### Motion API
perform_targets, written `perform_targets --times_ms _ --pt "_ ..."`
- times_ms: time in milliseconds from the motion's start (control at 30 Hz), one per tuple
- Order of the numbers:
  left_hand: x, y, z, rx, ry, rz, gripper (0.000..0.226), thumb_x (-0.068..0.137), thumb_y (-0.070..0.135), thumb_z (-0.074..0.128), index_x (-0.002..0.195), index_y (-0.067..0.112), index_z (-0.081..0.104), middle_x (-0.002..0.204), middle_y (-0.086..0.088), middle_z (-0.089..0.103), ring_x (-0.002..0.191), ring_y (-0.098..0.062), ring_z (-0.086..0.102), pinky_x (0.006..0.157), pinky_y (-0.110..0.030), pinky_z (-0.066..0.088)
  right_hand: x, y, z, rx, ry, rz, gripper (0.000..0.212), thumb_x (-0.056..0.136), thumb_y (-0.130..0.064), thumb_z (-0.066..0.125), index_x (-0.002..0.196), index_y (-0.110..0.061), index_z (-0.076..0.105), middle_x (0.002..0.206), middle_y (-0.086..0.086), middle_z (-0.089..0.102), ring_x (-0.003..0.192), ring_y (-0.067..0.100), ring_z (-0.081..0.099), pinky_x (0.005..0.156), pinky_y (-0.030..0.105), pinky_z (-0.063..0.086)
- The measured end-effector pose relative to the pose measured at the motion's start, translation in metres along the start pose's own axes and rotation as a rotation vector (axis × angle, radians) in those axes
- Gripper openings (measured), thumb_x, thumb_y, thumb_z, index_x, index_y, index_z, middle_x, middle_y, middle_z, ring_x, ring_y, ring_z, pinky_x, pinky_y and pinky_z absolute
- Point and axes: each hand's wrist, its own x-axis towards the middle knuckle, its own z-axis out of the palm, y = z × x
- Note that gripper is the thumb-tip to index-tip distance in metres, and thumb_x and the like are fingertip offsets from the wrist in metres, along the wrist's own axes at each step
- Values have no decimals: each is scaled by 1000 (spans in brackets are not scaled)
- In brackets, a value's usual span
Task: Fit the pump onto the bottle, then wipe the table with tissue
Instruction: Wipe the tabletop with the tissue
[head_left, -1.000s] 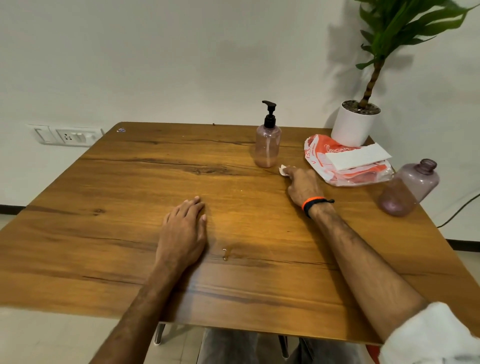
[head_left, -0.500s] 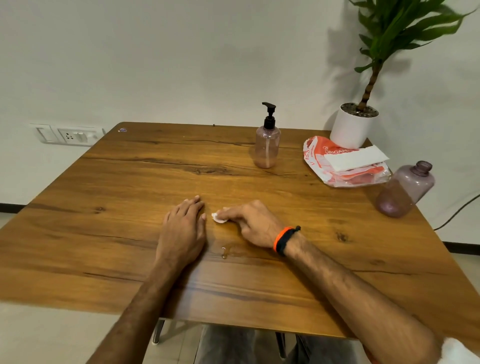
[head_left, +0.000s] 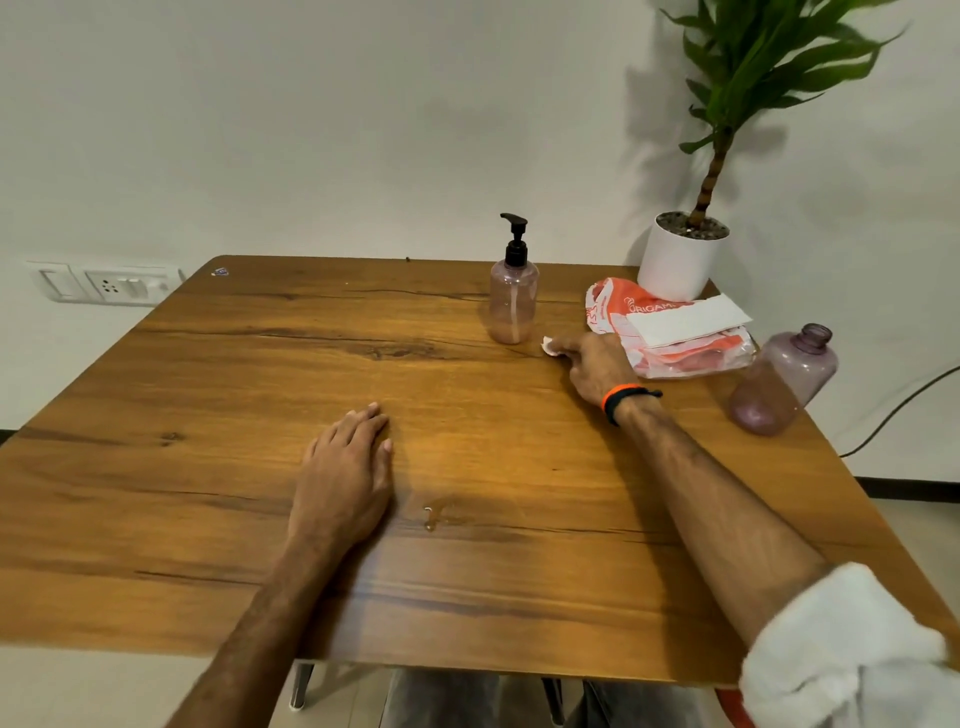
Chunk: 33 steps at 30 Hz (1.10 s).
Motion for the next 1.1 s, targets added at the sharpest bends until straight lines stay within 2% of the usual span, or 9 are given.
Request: perform_targets --times_ms 100,267,400,467,567,667,800,867,1100 --pt "0 0 0 3 2 0 50 91 36 35 131 15 57 146 -2 50 132 -23 46 108 -45 37 -6 -5 4 -41 -48 -61 44 91 0 54 127 -24 62 132 7 61 121 27 56 108 34 41" --pt "1 -1 1 -5 2 6 44 95 32 40 131 14 57 146 -3 50 133 -24 45 108 -46 36 -71 -38 13 46 -101 -310 55 82 14 45 125 -15 65 136 3 58 130 16 51 114 19 28" --pt "1 -2 2 -2 1 -4 38 97 26 47 131 13 57 146 -4 49 134 -25 44 110 -45 34 -126 -60 19 150 -232 -529 52 82 15 46 120 -12 68 129 2 63 124 9 54 110 13 32" --pt "1 -1 1 -1 1 2 42 96 30 42 131 13 57 146 -4 49 134 -26 45 109 -45 34 -133 -61 12 224 -266 -511 45 88 9 48 120 -16 68 127 -2 64 121 0 53 104 3 29" --pt "1 -2 1 -8 -7 11 40 98 28 43 133 13 55 147 -5 48 135 -25 43 111 -45 33 -110 -49 -6 313 -105 -358 52 84 14 49 120 -19 68 125 -6 64 118 -8 49 104 4 31" --pt "0 -2 1 -8 -5 18 48 95 35 36 133 12 55 146 -5 49 133 -25 45 110 -46 34 -61 -24 -21 148 43 -172 54 84 15 48 122 -19 66 130 -1 63 125 12 53 107 14 27" --pt "1 -3 2 -11 3 22 52 92 38 34 131 13 56 145 -5 51 131 -24 47 109 -46 36 -16 11 -21 -35 -11 -71 43 92 3 50 126 -20 64 131 8 62 123 28 55 110 34 38" --pt "1 -4 3 -10 4 22 51 92 38 35 131 13 56 145 -5 51 131 -25 47 109 -46 36 -14 18 -17 -59 -44 -77 41 93 -1 50 125 -23 65 132 8 62 124 29 54 111 36 38" --pt "1 -3 1 -6 3 29 52 92 37 35 131 12 56 144 -7 51 131 -27 47 109 -47 36 -75 12 -22 19 -109 -242 43 93 4 51 125 -21 65 135 -3 58 130 12 49 106 8 22"
